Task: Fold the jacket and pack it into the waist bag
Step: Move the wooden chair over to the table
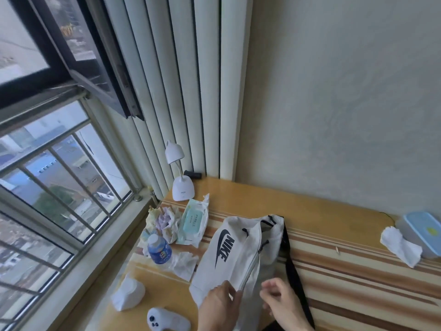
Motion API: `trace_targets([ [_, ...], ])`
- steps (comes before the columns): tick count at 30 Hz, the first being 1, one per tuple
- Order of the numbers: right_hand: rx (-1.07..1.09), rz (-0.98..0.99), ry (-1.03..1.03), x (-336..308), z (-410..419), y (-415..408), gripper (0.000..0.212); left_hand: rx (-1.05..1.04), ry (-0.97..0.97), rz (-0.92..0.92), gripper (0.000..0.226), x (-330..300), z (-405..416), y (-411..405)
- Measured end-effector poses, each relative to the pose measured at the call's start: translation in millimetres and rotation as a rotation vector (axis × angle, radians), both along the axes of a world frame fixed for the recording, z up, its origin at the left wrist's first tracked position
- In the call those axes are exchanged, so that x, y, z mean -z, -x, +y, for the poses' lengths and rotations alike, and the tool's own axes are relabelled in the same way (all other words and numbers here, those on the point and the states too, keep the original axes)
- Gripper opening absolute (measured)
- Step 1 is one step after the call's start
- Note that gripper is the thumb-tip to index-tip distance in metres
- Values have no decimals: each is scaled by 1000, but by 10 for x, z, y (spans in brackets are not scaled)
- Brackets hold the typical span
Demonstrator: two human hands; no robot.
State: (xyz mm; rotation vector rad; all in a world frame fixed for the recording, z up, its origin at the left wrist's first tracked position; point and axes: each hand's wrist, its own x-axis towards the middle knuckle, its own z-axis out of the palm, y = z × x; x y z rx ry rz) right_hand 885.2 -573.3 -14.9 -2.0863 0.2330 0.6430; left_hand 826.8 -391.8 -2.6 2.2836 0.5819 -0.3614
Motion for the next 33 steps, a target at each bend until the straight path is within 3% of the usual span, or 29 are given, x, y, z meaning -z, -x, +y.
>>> trace_targets([
  [6, -132, -93, -69, -425, -212, 779, 4, -81, -97, -101, 33, -271, -148, 944],
  [13, -277, -161, -180, -541, -725, 2113, 5, -250, -140, -151, 31, -403, -639, 2643],
  [19, -338, -97, -246, -831, -958, 3333, 7, -386, -192, -175, 25, -783, -906, 4091],
  [33, -684, 20, -295, -770, -8, 6427, 15, -814, -376, -105, 29, -1018, -441, 7600],
])
